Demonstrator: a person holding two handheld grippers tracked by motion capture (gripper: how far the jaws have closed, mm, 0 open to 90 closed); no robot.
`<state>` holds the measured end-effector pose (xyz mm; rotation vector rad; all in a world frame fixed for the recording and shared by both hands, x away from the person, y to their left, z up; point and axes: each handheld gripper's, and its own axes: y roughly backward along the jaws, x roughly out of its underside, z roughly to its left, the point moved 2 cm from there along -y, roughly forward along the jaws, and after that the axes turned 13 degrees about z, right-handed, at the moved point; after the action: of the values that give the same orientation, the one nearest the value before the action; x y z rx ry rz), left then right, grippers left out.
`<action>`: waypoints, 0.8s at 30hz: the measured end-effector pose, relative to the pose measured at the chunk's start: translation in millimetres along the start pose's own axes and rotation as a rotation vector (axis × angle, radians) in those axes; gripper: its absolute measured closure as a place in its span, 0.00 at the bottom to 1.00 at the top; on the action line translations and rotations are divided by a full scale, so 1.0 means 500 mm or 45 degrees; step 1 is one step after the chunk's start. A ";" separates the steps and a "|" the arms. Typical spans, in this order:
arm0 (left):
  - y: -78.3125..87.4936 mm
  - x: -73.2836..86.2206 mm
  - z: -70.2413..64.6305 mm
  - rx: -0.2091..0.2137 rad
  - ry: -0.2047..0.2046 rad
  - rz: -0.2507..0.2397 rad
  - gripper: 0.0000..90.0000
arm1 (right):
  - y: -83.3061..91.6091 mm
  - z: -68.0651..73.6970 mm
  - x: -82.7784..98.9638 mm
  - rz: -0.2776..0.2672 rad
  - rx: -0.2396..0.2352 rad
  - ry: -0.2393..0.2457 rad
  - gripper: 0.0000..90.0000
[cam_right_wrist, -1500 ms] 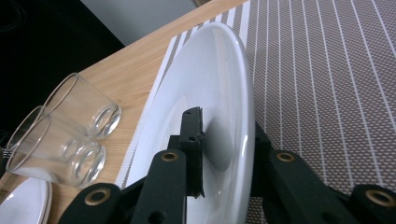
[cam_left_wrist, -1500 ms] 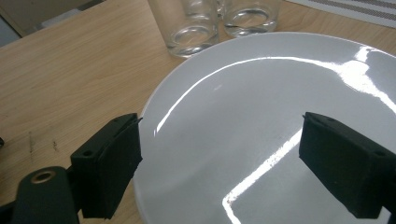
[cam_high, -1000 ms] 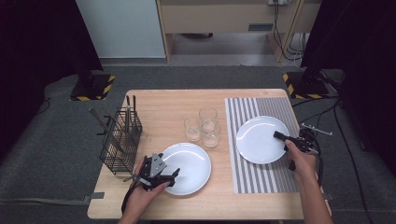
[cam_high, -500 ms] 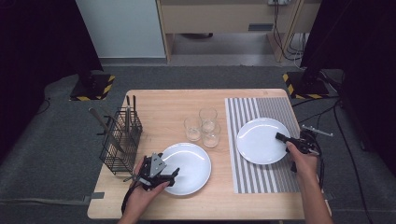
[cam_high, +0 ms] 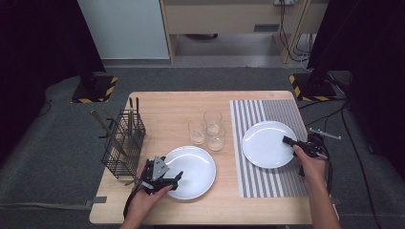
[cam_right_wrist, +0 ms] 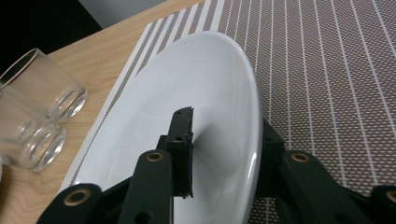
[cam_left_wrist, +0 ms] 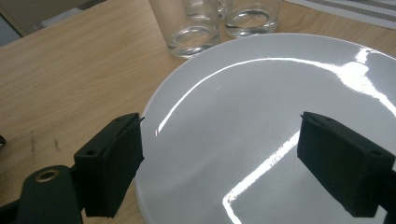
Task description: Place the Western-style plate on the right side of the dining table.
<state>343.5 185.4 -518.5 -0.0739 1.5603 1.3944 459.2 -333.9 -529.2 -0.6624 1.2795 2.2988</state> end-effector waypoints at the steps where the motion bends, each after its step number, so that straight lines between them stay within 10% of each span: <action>1: 0.000 0.000 0.000 0.000 0.001 0.000 0.15 | 0.000 0.000 0.000 0.001 0.000 0.001 0.74; 24: -0.004 0.002 -0.001 0.002 0.006 0.012 0.15 | -0.006 -0.018 0.006 0.027 -0.019 -0.026 0.72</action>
<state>343.9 185.1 -520.6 -0.0691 1.5675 1.4013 460.4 -339.9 -537.3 -0.6313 1.2674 2.3281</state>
